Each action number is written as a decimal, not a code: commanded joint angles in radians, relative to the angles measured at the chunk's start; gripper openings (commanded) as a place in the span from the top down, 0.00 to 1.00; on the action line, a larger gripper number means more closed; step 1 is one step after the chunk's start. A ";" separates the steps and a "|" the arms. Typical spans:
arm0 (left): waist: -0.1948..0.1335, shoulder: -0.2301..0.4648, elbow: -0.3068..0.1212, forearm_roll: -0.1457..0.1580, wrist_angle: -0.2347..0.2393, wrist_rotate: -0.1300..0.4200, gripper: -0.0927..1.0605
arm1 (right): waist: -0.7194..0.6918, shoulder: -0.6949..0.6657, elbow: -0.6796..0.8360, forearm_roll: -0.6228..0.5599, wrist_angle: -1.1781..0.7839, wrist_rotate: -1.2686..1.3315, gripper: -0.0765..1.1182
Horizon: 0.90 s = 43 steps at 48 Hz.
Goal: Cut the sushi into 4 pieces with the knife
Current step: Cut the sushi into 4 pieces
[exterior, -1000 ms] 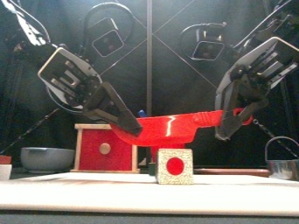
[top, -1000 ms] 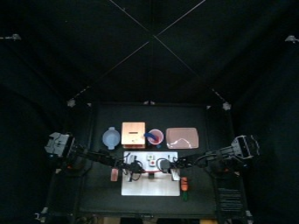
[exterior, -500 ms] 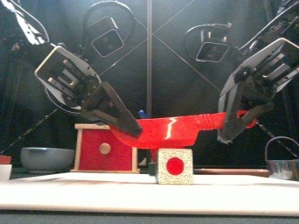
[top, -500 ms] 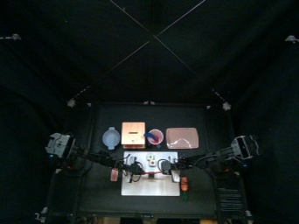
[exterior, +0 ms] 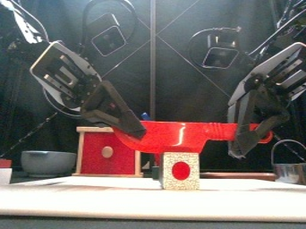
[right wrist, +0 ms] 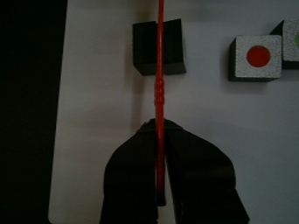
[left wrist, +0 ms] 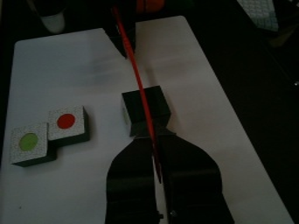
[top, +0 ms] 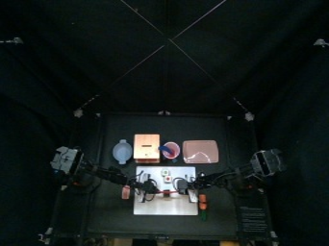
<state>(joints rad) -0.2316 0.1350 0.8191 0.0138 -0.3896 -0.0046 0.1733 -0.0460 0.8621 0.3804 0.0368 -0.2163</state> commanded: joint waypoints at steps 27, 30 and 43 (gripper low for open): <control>-0.025 0.160 -0.017 -0.081 0.008 0.005 0.72 | -0.008 0.120 -0.009 0.021 -0.005 -0.003 0.81; -0.023 0.172 -0.021 -0.092 0.008 0.009 0.72 | -0.009 0.133 -0.008 0.023 -0.005 -0.003 0.81; -0.002 0.146 -0.021 -0.089 0.008 0.014 0.72 | -0.014 0.104 -0.008 0.014 -0.005 -0.005 0.81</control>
<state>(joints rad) -0.2393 0.2761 0.7900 -0.0844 -0.3942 -0.0046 0.1733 0.0629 0.8544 0.3988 0.0307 -0.2178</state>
